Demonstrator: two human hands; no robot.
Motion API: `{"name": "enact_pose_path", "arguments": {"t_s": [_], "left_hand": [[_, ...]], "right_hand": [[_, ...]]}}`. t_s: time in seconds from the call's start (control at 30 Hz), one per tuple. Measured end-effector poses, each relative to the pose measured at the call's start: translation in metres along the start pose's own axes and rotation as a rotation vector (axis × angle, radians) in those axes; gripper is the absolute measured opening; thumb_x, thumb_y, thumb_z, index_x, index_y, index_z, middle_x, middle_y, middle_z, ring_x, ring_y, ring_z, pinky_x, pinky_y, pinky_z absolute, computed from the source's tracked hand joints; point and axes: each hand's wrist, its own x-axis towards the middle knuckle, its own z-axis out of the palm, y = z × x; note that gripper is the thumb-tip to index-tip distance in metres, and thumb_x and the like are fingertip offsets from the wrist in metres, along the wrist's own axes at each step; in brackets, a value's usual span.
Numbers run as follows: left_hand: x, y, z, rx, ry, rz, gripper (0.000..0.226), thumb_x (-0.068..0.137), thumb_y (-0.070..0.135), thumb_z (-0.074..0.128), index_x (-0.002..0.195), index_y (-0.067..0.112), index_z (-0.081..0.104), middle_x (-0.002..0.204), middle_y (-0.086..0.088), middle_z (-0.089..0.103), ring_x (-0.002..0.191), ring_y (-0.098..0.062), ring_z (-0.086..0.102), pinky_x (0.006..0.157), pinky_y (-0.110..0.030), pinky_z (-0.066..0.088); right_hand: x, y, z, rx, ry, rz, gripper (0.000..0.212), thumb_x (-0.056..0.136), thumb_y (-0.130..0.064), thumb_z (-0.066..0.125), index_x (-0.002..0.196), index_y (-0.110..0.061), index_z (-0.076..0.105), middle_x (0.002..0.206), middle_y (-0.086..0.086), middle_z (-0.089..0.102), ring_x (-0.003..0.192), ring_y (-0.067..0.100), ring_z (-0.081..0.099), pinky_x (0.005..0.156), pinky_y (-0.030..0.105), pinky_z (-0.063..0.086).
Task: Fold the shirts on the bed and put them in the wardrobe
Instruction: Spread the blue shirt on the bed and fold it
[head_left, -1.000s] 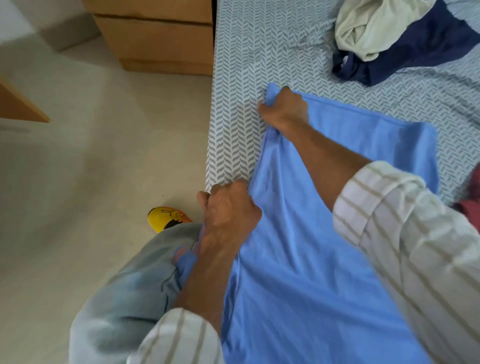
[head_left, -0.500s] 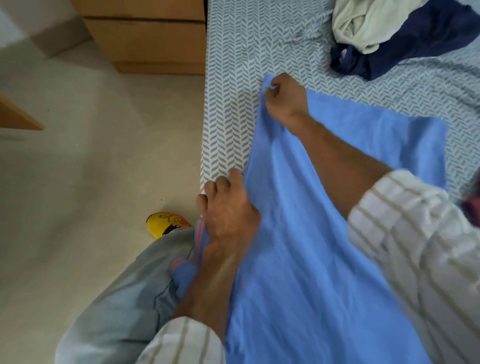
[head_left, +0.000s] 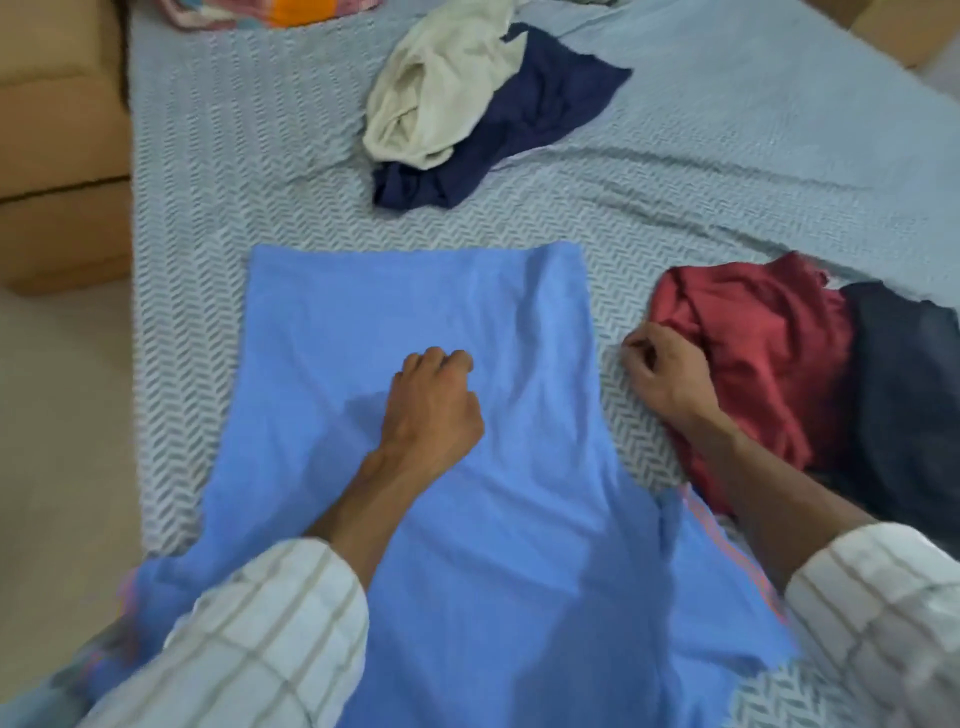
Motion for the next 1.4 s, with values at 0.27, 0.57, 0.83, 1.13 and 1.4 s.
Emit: {"name": "enact_pose_path", "arguments": {"t_s": [0.27,0.57,0.83,1.13,1.4], "left_hand": [[0.151,0.106,0.048,-0.073,-0.097,0.2,0.044,0.084,0.002,0.054,0.127,0.012,0.058,0.131,-0.012,0.058,0.123,-0.035,0.051,0.101,-0.04,0.042],[0.236,0.15,0.048,0.412,-0.411,0.016,0.021,0.085,0.009,0.05,0.105,0.013,0.047,0.129,-0.02,0.051,0.135,-0.04,0.03,0.11,-0.056,0.018],[0.249,0.144,0.069,-0.147,-0.152,-0.048,0.018,0.088,0.016,0.059,0.075,0.027,0.055,0.1,0.006,0.067,0.106,-0.021,0.057,0.098,-0.044,0.031],[0.212,0.126,0.072,-0.022,-0.036,0.108,0.06,0.091,0.021,0.062,0.145,0.025,0.035,0.141,-0.003,0.043,0.137,-0.025,0.03,0.106,-0.044,0.027],[0.016,0.045,0.003,-0.095,-0.275,0.026,0.058,0.092,0.019,0.06,0.146,0.025,0.04,0.15,-0.002,0.041,0.138,-0.024,0.037,0.111,-0.039,0.03]], "right_hand": [[0.009,0.025,0.025,0.076,0.195,-0.201,0.014,0.07,-0.001,0.066,0.082,-0.007,0.062,0.074,0.01,0.055,0.069,0.031,0.053,0.062,0.041,0.043],[0.005,0.028,0.03,0.221,0.211,-0.167,0.016,0.081,-0.023,0.065,0.077,-0.009,0.059,0.076,0.005,0.051,0.07,0.026,0.047,0.068,0.043,0.042],[0.003,0.026,0.029,0.111,0.122,-0.224,0.037,0.07,-0.05,0.069,0.07,-0.015,0.057,0.099,-0.001,0.055,0.082,0.023,0.042,0.072,0.033,0.038],[0.006,0.029,0.034,0.011,0.108,-0.212,0.025,0.068,-0.028,0.058,0.084,-0.01,0.055,0.093,0.006,0.051,0.081,0.026,0.042,0.075,0.035,0.035],[-0.002,-0.006,0.009,-0.208,-0.164,0.031,0.036,0.075,-0.032,0.05,0.108,-0.02,0.056,0.113,0.004,0.049,0.103,0.034,0.045,0.081,0.044,0.039]]}}
